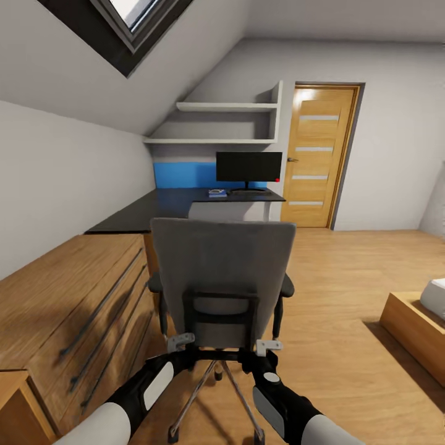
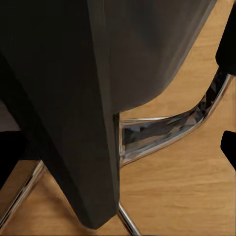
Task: In the bedroom, organize the workspace by keeping the computer under the desk, ensuring the monitor is on the desk, placing the keyboard on the desk next to the monitor, placing the mouse on the desk next to the keyboard, moving the folder from the swivel chair onto the desk next to the mouse, stacking the notebook on top of the folder with the pen on top of the notebook, and positioning the swivel chair next to the desk.
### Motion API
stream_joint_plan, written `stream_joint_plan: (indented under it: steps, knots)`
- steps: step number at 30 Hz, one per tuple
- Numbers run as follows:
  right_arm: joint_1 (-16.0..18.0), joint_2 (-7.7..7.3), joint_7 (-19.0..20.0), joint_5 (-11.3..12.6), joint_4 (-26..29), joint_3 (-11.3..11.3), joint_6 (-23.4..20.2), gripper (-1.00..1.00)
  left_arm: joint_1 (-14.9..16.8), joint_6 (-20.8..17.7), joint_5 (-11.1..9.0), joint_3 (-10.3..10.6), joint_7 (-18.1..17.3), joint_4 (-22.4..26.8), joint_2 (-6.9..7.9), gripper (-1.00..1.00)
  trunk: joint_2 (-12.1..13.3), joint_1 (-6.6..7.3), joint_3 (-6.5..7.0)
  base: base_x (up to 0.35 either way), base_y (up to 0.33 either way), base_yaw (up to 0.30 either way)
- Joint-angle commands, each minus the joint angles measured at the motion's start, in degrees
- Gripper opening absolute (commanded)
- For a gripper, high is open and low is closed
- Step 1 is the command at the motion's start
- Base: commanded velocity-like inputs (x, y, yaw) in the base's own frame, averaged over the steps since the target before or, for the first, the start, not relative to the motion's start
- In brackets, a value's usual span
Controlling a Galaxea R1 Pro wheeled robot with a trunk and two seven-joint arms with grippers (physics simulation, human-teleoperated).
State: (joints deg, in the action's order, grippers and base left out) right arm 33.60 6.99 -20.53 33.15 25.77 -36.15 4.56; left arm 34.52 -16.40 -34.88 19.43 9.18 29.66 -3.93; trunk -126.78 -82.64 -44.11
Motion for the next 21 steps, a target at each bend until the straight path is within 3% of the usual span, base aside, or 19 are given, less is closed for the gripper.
stream_joint_plan:
  steps: [1,8,21]
  knots:
    - [0.07,-0.04,-0.47,0.84,-0.1,-0.33,0.46,1.0,0.02,-0.19,-0.37,0.25,0.54,0.13,0.07,1.0,-0.02,-0.03,-0.07,0.34,-0.014,-0.194]
    - [0.06,-0.04,-0.47,0.78,-0.1,-0.32,0.7,1.0,0.02,-0.21,-0.36,0.26,0.51,0.13,0.06,1.0,-0.02,-0.03,-0.07,0.331,-0.116,-0.191]
    - [0.06,-0.04,-0.47,0.69,-0.1,-0.4,1.47,1.0,0.02,-0.21,-0.36,0.26,0.52,0.13,0.15,1.0,-0.02,-0.03,-0.07,0.27,-0.23,-0.149]
